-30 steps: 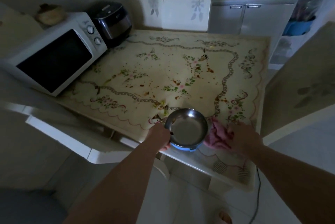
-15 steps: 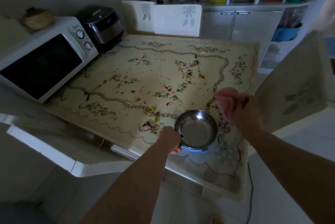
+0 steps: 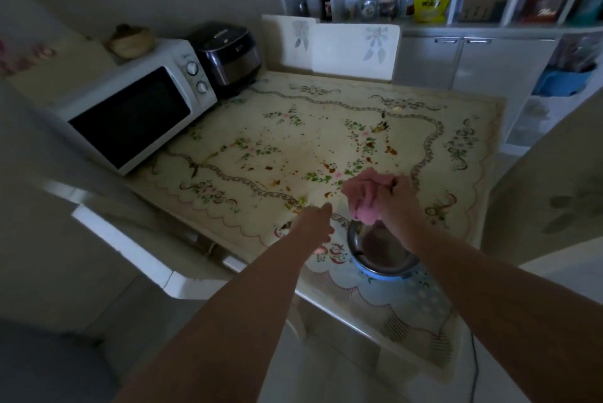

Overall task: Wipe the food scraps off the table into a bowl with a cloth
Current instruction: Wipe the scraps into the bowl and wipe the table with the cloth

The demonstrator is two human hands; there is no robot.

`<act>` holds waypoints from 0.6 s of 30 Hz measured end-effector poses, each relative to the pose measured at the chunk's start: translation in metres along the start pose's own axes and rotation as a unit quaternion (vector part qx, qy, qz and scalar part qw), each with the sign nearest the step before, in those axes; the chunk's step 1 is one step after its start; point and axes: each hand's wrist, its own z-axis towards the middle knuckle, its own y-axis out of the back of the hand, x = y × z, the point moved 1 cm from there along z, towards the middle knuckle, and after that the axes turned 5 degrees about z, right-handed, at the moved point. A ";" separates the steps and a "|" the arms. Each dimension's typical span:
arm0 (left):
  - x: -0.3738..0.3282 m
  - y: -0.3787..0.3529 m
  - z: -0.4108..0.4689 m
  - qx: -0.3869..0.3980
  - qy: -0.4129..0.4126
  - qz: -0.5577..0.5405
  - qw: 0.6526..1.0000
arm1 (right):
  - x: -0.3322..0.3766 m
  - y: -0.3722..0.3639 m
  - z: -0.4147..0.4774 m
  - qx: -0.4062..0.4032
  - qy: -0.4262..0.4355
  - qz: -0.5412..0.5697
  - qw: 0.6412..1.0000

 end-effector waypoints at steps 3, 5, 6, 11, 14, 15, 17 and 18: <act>0.003 0.034 -0.003 -0.005 -0.004 -0.067 0.998 | 0.014 -0.033 0.002 0.077 0.003 0.018 0.997; 0.007 0.054 -0.002 0.001 -0.006 -0.092 0.996 | 0.031 -0.052 -0.002 0.141 0.016 0.020 0.990; 0.009 0.065 0.000 -0.006 -0.012 -0.101 0.995 | 0.037 -0.063 -0.003 0.165 0.020 0.017 0.986; 0.017 0.122 0.019 -0.111 -0.079 -0.157 0.978 | 0.067 -0.113 -0.006 0.169 0.022 -0.071 0.983; 0.020 0.160 0.033 -0.181 -0.106 -0.092 0.973 | 0.085 -0.151 -0.005 0.158 0.045 -0.120 0.979; 0.021 0.171 0.039 -0.193 -0.116 -0.056 0.973 | 0.091 -0.163 -0.004 0.160 0.041 -0.126 0.978; 0.030 0.201 0.057 -0.210 -0.136 0.014 0.968 | 0.101 -0.197 0.001 0.160 0.023 -0.109 0.981; 0.036 0.214 0.066 -0.211 -0.140 0.041 0.966 | 0.105 -0.210 0.005 0.160 0.008 -0.081 0.984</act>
